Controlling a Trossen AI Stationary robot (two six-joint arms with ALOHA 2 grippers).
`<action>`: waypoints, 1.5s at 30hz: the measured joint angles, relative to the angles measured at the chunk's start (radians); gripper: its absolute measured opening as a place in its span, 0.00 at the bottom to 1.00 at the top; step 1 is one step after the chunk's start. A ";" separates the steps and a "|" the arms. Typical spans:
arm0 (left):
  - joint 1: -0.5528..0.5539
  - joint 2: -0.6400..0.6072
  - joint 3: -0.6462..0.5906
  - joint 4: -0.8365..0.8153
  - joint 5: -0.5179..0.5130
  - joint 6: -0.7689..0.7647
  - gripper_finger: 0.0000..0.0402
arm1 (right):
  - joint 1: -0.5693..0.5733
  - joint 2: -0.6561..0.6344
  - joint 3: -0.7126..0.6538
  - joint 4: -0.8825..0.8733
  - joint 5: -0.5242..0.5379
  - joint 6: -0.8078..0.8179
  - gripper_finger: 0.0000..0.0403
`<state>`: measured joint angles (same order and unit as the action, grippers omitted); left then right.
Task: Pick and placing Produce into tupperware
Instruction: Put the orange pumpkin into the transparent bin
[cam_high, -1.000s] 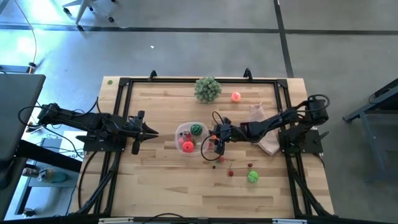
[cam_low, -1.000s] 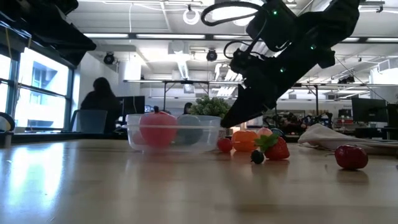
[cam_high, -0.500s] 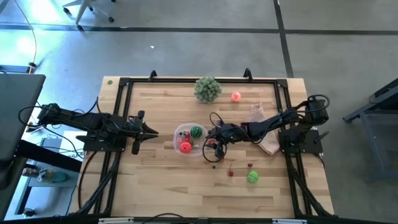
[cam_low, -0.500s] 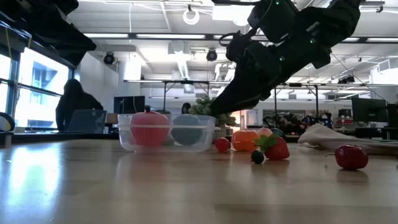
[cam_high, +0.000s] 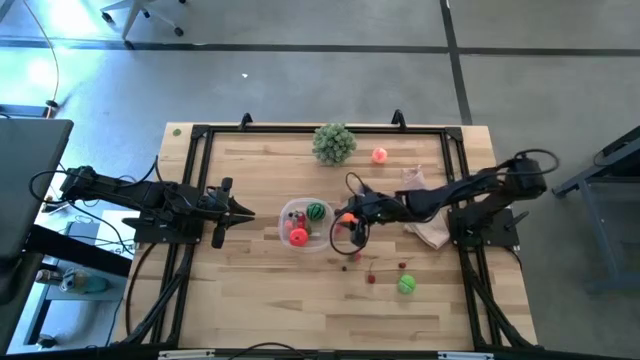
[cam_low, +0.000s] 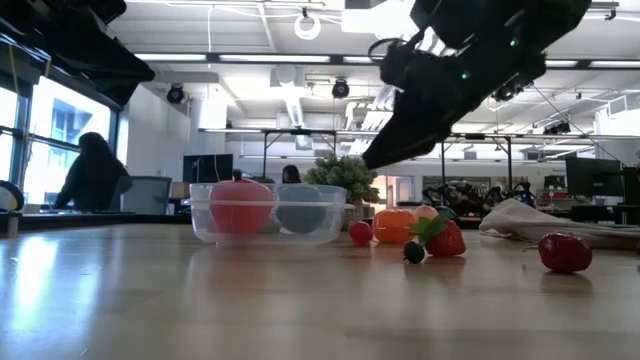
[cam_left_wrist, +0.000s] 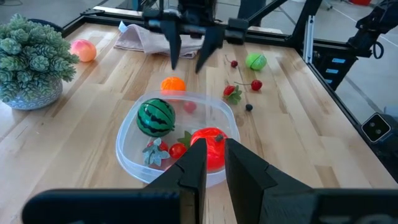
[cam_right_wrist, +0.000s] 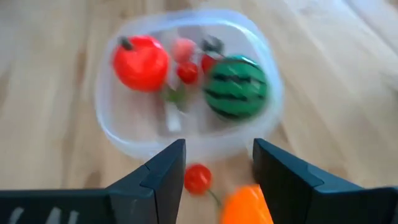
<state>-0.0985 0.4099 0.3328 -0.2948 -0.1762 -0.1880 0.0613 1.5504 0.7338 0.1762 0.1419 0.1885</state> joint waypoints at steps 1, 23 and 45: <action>0.000 0.000 0.000 0.000 0.000 0.000 0.12 | 0.004 -0.023 0.000 -0.045 0.023 0.014 0.45; 0.000 0.000 0.000 0.000 0.000 0.000 0.12 | 0.221 -0.278 -0.006 -0.504 0.279 0.330 0.45; 0.000 0.000 0.000 -0.001 0.000 0.000 0.12 | 0.106 -0.248 -0.364 0.014 0.206 0.141 0.45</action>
<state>-0.0986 0.4099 0.3328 -0.2954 -0.1764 -0.1883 0.1677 1.3022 0.3695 0.1905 0.3481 0.3293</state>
